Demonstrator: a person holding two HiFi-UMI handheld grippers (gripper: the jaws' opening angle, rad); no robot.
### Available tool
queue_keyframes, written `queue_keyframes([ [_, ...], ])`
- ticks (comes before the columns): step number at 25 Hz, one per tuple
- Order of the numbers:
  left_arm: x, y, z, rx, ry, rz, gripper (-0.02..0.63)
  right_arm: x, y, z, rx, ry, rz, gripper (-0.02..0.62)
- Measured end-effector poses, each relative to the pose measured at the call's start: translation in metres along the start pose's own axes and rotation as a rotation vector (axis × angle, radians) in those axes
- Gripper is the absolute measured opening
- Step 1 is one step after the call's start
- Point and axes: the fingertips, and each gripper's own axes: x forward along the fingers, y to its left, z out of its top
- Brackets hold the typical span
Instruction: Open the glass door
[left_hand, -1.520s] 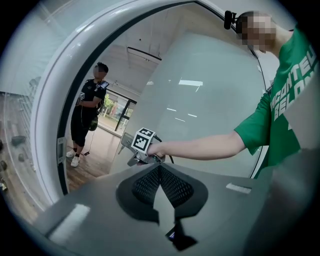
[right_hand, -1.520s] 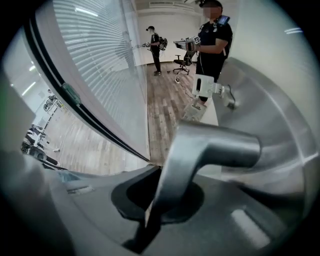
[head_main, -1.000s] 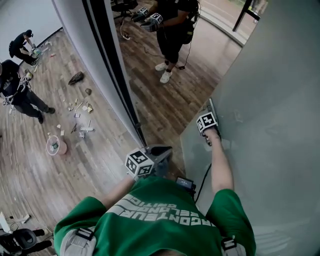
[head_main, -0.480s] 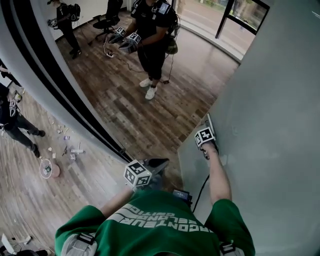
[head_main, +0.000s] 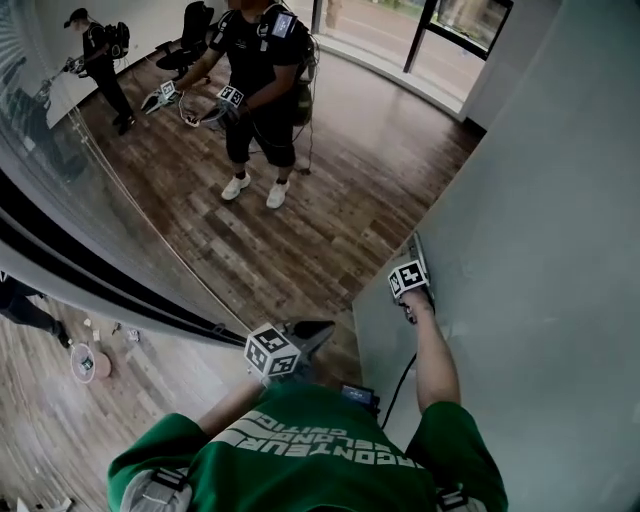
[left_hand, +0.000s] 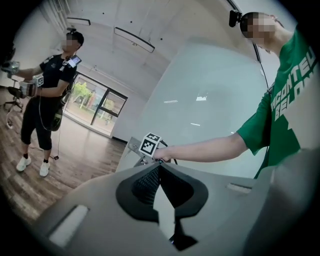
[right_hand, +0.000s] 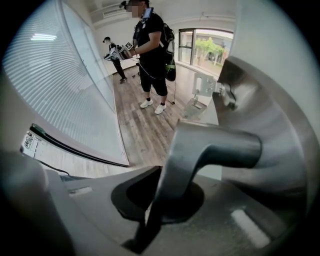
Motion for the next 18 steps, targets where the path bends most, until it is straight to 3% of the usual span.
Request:
queue_keyframes([
  [9,0.063,0.009,0.017,0.030,0.063,-0.103,0.017,-0.002,-0.066,-0.011,0.084,0.001,-0.015,-0.008],
  [18,0.104,0.028,0.042,0.041,0.090,-0.148,0.017,-0.015,-0.139,-0.035,0.175,0.005,-0.069,-0.008],
])
